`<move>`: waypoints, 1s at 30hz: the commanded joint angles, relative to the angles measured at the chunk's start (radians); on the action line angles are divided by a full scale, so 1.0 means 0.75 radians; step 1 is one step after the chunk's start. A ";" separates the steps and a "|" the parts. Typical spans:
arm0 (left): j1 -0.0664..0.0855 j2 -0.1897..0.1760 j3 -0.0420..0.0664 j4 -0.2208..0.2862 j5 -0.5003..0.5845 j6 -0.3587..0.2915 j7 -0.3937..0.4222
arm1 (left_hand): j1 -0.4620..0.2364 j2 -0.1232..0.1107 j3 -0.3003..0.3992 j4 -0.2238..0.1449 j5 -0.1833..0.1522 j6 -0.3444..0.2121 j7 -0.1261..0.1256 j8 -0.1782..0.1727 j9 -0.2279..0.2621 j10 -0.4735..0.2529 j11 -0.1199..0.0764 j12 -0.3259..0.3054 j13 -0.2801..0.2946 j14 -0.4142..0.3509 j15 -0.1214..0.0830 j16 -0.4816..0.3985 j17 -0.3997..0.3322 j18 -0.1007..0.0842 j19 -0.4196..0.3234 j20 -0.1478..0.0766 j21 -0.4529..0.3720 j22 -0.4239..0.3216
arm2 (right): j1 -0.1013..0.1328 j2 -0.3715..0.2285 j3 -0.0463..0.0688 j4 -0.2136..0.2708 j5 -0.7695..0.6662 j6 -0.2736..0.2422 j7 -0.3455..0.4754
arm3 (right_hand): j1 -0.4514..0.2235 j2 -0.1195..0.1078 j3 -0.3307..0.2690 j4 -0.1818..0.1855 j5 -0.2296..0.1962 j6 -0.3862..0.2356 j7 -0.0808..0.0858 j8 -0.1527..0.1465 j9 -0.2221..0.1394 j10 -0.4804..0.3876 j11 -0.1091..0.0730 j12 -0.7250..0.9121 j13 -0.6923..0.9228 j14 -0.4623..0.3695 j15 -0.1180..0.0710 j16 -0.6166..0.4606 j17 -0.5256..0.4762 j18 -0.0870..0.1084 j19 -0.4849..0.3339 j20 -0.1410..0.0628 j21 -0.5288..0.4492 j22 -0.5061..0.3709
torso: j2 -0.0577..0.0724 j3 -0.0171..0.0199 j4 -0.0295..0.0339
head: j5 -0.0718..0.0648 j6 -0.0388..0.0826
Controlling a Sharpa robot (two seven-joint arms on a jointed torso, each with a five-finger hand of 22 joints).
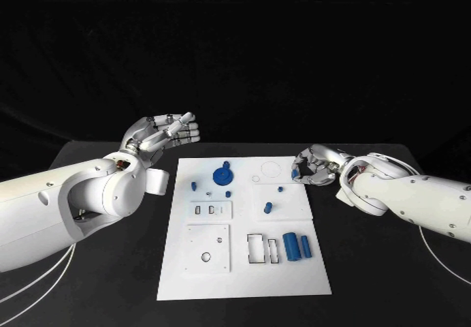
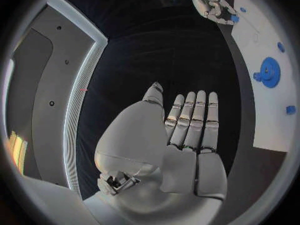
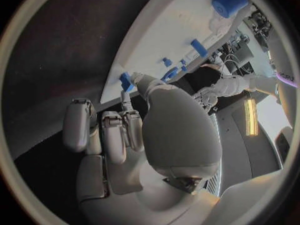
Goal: Assemble the parts on the task board
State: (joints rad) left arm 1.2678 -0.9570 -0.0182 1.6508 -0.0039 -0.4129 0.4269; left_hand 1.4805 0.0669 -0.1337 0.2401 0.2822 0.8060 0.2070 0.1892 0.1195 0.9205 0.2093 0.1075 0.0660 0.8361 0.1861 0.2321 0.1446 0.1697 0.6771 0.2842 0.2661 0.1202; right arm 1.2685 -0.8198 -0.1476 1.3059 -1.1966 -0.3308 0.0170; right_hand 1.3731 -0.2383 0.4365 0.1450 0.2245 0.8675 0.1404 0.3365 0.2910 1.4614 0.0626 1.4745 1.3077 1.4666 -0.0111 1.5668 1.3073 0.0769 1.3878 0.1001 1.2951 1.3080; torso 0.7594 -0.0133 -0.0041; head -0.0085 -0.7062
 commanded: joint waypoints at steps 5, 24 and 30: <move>0.001 0.002 0.001 0.003 -0.003 0.024 0.009 | 0.009 -0.001 -0.007 -0.003 0.004 -0.006 0.048 0.007 0.001 0.004 0.006 -0.009 -0.001 -0.007 -0.002 -0.008 0.001 0.004 -0.009 0.000 -0.006 -0.001 | -0.003 0.008 0.000 -0.008 -0.010 0.004 -0.005 | 0.000 0.017 0.011 0.000 0.008 0.014 0.002 0.007 0.001 0.016 -0.002 0.007 0.186 0.139 0.007 0.005 0.351 -0.001 0.009 0.002 0.009 0.038 | 0.000 0.0002 -0.0005 | 0.000 -0.002; 0.001 0.000 0.001 0.004 -0.003 0.027 0.002 | 0.009 0.000 -0.008 -0.001 0.004 -0.006 0.049 0.008 0.001 0.004 0.007 -0.010 -0.001 -0.007 -0.002 -0.008 0.002 0.004 -0.010 0.000 -0.007 -0.002 | -0.010 0.022 0.000 -0.025 -0.014 -0.008 -0.015 | -0.006 0.046 0.049 0.002 0.008 0.052 -0.008 0.008 0.003 0.023 -0.011 0.014 0.194 0.139 -0.001 0.005 0.351 -0.004 0.015 -0.005 0.017 0.048 | 0.000 0.0011 -0.0003 | 0.002 -0.009; 0.001 -0.001 0.001 0.004 -0.003 0.026 0.001 | 0.009 0.000 -0.008 -0.001 0.004 -0.006 0.049 0.008 0.001 0.004 0.007 -0.010 -0.001 -0.007 -0.002 -0.008 0.002 0.004 -0.010 0.000 -0.007 -0.002 | -0.010 0.024 0.000 -0.030 -0.020 -0.019 -0.023 | -0.006 0.057 0.063 -0.002 0.002 0.074 -0.015 0.015 0.008 0.025 -0.017 0.015 0.195 0.139 -0.006 0.005 0.351 -0.004 0.017 -0.009 0.018 0.051 | 0.000 0.0012 -0.0003 | 0.003 -0.011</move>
State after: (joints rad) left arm 1.2678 -0.9587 -0.0182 1.6513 -0.0039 -0.4106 0.4238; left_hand 1.4805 0.0669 -0.1337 0.2400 0.2822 0.8060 0.2070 0.1892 0.1193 0.9205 0.2093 0.1036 0.0661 0.8362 0.1860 0.2321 0.1443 0.1697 0.6772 0.2842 0.2662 0.1204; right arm 1.2621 -0.8029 -0.1474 1.2845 -1.1986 -0.3387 0.0090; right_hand 1.3672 -0.2063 0.4778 0.1447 0.2285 0.9162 0.1308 0.3443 0.2956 1.4650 0.0589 1.4822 1.3074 1.4666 -0.0110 1.5668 1.3073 0.0769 1.3951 0.0928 1.3067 1.3076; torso 0.7591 -0.0125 -0.0042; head -0.0066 -0.7141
